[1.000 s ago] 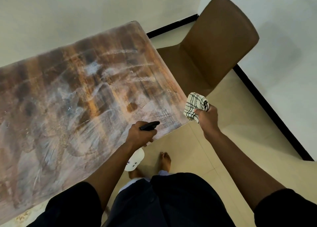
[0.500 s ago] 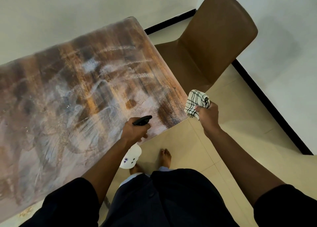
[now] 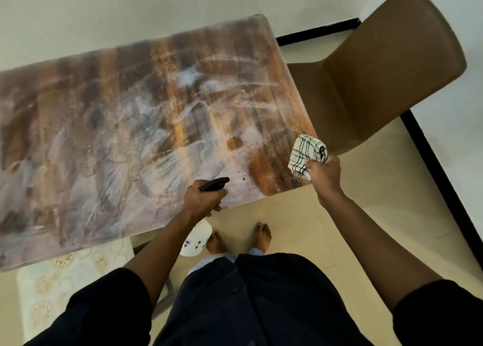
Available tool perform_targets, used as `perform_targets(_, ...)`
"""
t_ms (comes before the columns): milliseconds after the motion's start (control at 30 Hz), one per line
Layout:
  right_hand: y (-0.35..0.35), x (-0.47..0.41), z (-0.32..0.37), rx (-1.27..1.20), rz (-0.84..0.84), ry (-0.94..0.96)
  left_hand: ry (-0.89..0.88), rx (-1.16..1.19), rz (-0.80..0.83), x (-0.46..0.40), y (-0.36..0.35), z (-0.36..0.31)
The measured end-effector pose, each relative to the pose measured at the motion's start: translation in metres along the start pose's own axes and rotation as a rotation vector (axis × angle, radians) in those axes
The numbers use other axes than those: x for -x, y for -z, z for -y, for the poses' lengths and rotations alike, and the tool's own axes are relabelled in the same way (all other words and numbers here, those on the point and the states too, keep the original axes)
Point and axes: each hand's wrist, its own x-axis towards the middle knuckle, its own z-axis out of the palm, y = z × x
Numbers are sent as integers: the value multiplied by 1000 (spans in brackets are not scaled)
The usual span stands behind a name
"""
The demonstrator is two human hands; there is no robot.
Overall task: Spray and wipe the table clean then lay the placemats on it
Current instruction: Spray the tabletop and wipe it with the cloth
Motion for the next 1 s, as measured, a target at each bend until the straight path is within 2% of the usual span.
perform_targets(167,-19,4,4,52,60,43,28,56,-101,14,16,21)
perform_targets(367,-40,10,5,125,142,90,42,92,-114,26,33,37)
perform_targets(533,-53,9,1,247,181,130,66,-4,-253,34,37,50)
perform_targets(700,-54,1,-5,422,230,192,43,53,-125,35,38,55)
perform_targets(800,-44,-6,-1,558,189,319,26,82,-99,36,35,52)
perform_targets(933,-25,-36,-13,816,25,597,-3,57,-97,32,23,46)
perform_targets(1000,-15,-55,-27,985,40,672,-7,43,-120,29,15,42)
